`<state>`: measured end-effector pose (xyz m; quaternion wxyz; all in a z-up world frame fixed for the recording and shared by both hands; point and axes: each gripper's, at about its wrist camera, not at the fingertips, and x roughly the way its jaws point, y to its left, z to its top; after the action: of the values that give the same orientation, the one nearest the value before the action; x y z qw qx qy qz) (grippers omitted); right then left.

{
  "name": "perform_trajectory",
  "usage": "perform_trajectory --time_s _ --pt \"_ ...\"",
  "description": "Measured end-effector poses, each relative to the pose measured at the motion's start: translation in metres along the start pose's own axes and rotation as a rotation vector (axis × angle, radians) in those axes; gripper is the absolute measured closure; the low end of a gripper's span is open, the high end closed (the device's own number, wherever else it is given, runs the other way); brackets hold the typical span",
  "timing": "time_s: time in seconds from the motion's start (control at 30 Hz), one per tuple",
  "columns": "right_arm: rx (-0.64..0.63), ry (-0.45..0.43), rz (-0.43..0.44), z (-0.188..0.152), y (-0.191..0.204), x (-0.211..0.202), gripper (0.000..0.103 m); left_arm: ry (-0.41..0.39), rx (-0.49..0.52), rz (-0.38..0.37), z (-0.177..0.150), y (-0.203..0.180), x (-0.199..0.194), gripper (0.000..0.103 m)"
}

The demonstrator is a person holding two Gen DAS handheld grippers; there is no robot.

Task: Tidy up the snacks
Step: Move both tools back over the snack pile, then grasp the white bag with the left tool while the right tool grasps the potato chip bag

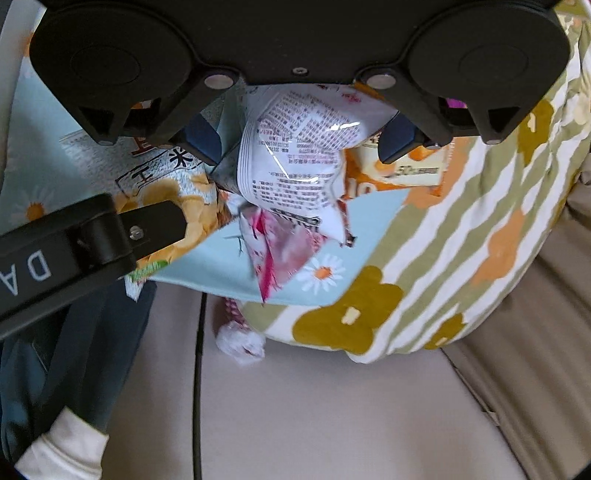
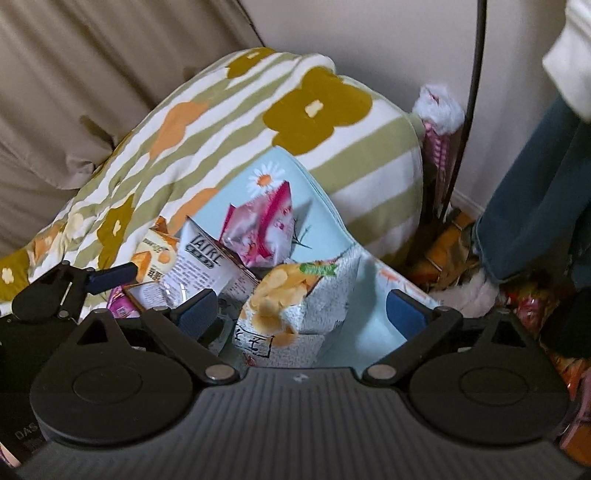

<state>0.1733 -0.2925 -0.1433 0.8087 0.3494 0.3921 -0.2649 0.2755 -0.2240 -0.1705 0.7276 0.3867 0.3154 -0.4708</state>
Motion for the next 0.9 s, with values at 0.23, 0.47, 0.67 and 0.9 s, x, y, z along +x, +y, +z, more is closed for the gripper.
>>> perform_trajectory --time_s 0.23,0.47,0.67,0.9 --pt "0.052 0.010 0.019 -0.006 -0.006 0.018 0.000 0.039 -0.019 -0.054 -0.002 0.000 0.012 0.033" --pt "0.059 0.051 0.035 -0.007 -0.009 0.030 0.000 0.059 -0.088 -0.043 -0.006 -0.002 0.006 0.036" --pt "0.041 0.073 0.054 -0.009 -0.012 0.036 0.000 0.072 -0.179 0.000 -0.011 -0.010 -0.010 0.036" --pt "0.014 0.097 0.090 -0.003 -0.014 0.045 0.000 0.078 -0.271 0.088 -0.018 -0.016 -0.027 0.036"
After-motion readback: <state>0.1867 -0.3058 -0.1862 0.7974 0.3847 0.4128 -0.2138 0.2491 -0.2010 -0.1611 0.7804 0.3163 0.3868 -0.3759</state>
